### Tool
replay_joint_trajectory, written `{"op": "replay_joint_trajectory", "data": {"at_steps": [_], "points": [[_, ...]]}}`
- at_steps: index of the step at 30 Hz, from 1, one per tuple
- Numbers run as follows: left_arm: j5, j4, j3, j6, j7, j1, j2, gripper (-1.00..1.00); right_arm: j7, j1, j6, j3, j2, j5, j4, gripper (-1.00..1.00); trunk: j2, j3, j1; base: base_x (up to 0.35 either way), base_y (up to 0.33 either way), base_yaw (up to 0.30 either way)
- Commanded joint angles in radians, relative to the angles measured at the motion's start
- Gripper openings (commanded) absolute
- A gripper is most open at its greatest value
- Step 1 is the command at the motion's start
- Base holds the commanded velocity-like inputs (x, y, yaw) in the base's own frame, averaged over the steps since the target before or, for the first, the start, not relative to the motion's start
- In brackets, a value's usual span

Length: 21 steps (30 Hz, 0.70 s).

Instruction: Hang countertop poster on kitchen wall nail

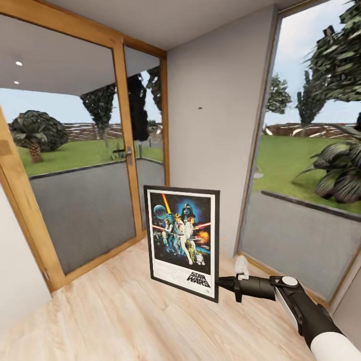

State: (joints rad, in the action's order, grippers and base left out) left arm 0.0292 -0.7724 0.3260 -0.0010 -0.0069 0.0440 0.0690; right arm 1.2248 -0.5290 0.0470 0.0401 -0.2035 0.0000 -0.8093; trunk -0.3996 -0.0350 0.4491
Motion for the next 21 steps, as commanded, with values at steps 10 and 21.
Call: {"op": "replay_joint_trajectory", "data": {"at_steps": [10, 21], "points": [[0.003, -0.001, -0.001, 0.001, -0.001, 0.001, 0.000, 1.00, 0.004, 0.000, 0.008, 0.001, -0.001, -0.002, -0.001, -1.00, 0.000, 0.000, 0.001, 0.285, 0.231, 0.000], [0.003, 0.000, 0.001, 0.001, -0.020, 0.001, 0.000, 1.00, 0.005, 0.000, 0.008, 0.001, -0.001, -0.002, -0.001, -1.00, 0.000, 0.000, 0.001, 0.270, 0.254, 0.000]]}}
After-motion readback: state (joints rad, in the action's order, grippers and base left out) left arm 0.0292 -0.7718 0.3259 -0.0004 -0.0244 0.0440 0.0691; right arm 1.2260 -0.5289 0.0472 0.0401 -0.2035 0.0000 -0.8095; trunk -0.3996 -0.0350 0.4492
